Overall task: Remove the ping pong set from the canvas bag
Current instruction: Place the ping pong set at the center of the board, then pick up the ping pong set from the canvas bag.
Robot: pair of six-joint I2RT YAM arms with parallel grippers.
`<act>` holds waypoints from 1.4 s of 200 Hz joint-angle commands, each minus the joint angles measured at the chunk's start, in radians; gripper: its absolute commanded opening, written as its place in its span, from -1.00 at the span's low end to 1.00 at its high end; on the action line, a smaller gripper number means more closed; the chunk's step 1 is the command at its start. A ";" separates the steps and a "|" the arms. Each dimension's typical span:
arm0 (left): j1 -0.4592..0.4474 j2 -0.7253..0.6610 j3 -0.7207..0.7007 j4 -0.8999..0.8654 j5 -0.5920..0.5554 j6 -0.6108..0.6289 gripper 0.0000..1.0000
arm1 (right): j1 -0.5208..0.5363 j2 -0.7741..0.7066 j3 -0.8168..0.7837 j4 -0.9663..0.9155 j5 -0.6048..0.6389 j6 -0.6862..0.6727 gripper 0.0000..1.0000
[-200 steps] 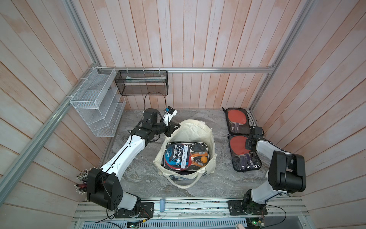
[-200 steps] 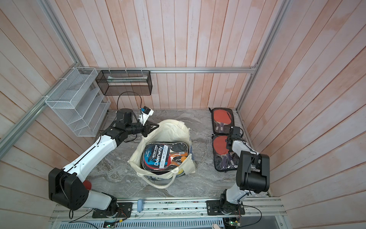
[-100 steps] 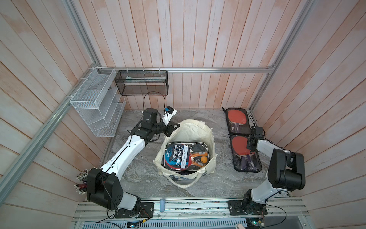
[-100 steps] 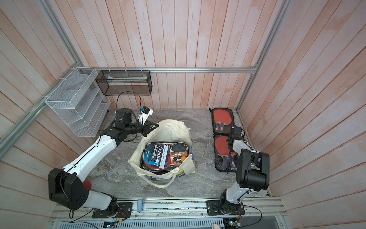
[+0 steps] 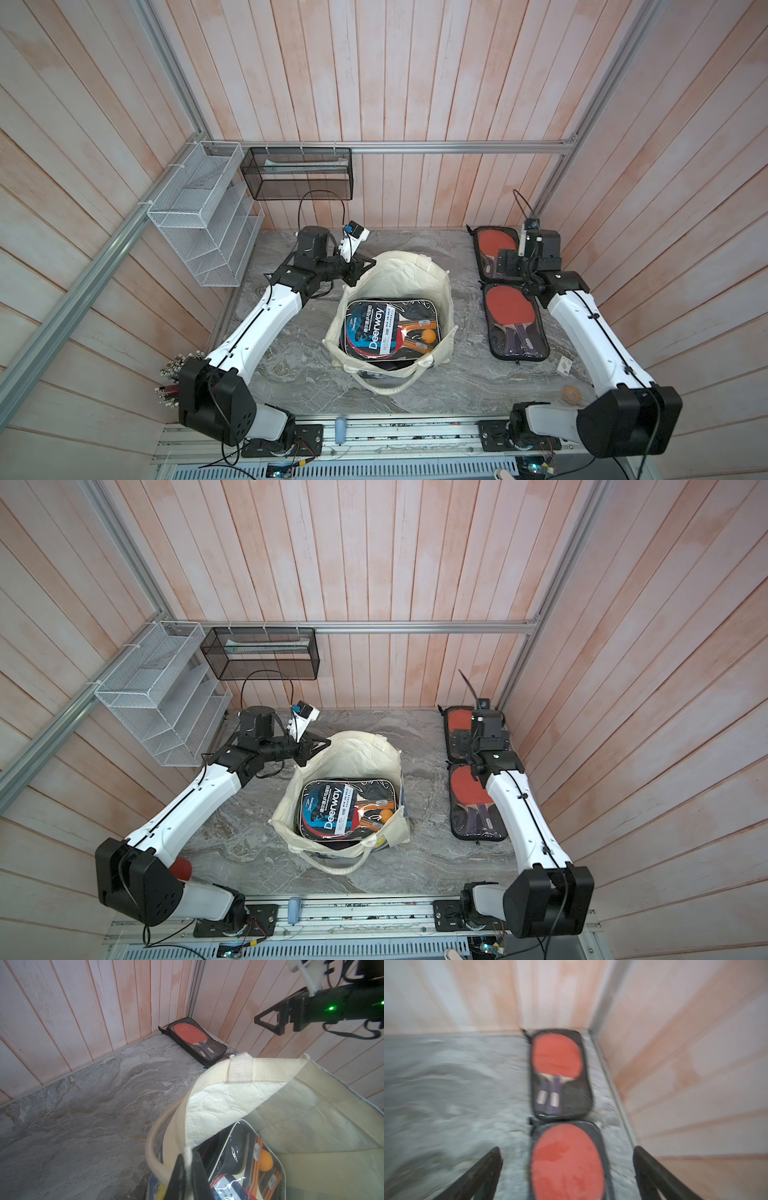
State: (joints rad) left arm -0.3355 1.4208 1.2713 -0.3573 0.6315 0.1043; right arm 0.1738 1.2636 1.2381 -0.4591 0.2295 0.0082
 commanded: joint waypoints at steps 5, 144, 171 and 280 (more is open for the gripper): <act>0.001 -0.067 0.064 0.072 0.040 0.004 -1.00 | 0.117 -0.070 0.111 -0.069 -0.300 -0.022 0.98; 0.005 -0.119 0.041 0.088 0.032 -0.024 -1.00 | 0.630 0.303 0.311 -0.214 -0.551 -0.188 0.21; 0.005 -0.116 0.041 0.092 0.032 -0.026 -1.00 | 0.630 0.359 0.279 -0.220 -0.545 -0.193 0.11; 0.007 -0.109 0.040 0.099 0.036 -0.028 -1.00 | 0.631 0.515 0.227 -0.156 -0.633 -0.218 0.35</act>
State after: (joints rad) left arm -0.3336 1.3529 1.2732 -0.3927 0.6380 0.0780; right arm 0.8028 1.7557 1.4704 -0.6254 -0.3515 -0.1917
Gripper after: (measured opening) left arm 0.081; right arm 0.695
